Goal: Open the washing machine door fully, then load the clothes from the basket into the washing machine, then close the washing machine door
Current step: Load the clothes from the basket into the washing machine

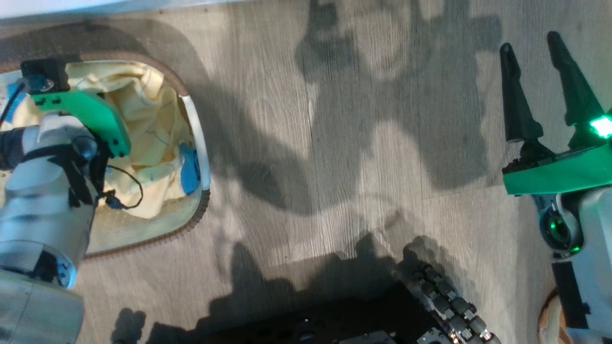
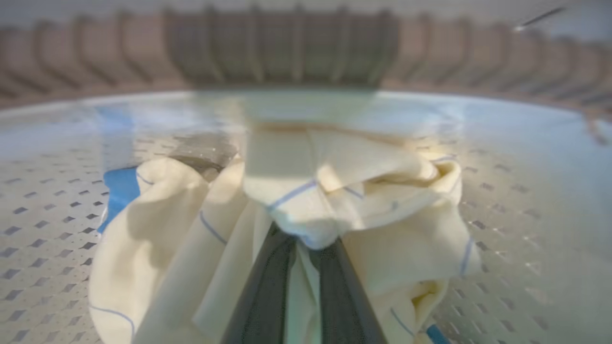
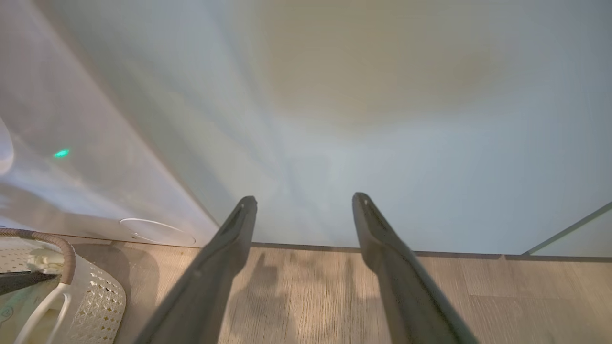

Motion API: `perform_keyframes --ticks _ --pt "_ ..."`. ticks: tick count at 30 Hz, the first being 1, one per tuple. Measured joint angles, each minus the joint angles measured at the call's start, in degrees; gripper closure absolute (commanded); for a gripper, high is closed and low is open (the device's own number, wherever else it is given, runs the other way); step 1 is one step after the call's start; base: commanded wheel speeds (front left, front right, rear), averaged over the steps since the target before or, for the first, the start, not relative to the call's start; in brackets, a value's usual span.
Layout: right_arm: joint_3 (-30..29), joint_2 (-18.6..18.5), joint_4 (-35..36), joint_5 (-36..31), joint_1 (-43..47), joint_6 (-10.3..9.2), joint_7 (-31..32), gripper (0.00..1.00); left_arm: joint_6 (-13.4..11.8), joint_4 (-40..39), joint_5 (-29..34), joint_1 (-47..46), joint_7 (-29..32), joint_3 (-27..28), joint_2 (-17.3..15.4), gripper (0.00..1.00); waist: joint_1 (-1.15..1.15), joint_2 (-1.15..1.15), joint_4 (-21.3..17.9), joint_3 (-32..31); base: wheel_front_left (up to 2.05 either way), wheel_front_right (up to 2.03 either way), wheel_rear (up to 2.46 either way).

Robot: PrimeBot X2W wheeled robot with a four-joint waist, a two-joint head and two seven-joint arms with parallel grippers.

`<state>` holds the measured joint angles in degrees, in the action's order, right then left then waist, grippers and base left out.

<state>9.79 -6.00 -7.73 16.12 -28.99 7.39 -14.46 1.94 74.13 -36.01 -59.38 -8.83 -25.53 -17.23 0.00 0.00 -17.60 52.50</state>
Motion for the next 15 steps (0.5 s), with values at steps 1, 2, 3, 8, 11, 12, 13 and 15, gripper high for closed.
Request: perform_keyframes --ticks 1,2,3,8,11,12,13,15 --pt "0.02 -0.12 -0.03 -0.01 0.06 0.0 0.0 0.0 0.44 0.01 -0.49 0.29 -0.53 0.26 0.26 1.0 0.0 0.0 0.16 -0.45 0.0 0.0 0.0" --pt "0.09 -0.35 -0.16 -0.04 0.16 0.0 0.0 0.0 0.88 0.01 -1.11 0.71 -0.99 0.77 0.63 1.0 0.0 0.0 0.34 -0.99 0.0 0.0 0.0" --pt "0.15 -0.66 -0.38 -0.15 0.37 0.0 0.0 0.0 1.22 0.03 -1.78 1.22 -1.56 1.27 1.07 1.0 0.0 0.0 0.53 -1.59 0.0 0.0 0.0" --pt "0.11 -1.45 -1.21 -0.42 1.75 0.0 0.0 0.0 3.54 0.03 -3.86 5.19 -4.36 2.22 3.26 1.0 0.0 0.0 1.82 -5.64 0.0 0.0 0.0" --pt "0.04 -2.02 -2.0 -0.42 3.21 0.0 0.0 0.0 4.43 -0.54 -4.53 8.17 -5.33 3.12 4.12 1.0 -0.01 0.0 2.73 -8.77 0.0 0.0 0.0" --pt "-0.13 -2.2 -2.19 -0.42 3.89 0.0 0.0 0.0 4.53 -1.2 -4.69 9.29 -5.38 3.21 4.28 1.0 -0.01 0.0 3.04 -9.89 0.0 0.0 0.0" --pt "-0.32 -2.36 -2.35 -0.41 4.58 0.0 0.0 0.0 4.54 -2.07 -4.81 10.38 -5.39 3.26 4.42 1.0 -0.01 0.0 3.37 -11.06 0.0 0.0 0.0" --pt "-0.54 -2.69 -2.87 -0.4 5.99 0.0 0.01 0.0 4.89 -5.6 -4.81 12.95 -5.39 4.08 4.5 1.0 -0.01 0.0 4.09 -13.5 0.0 0.0 0.0"
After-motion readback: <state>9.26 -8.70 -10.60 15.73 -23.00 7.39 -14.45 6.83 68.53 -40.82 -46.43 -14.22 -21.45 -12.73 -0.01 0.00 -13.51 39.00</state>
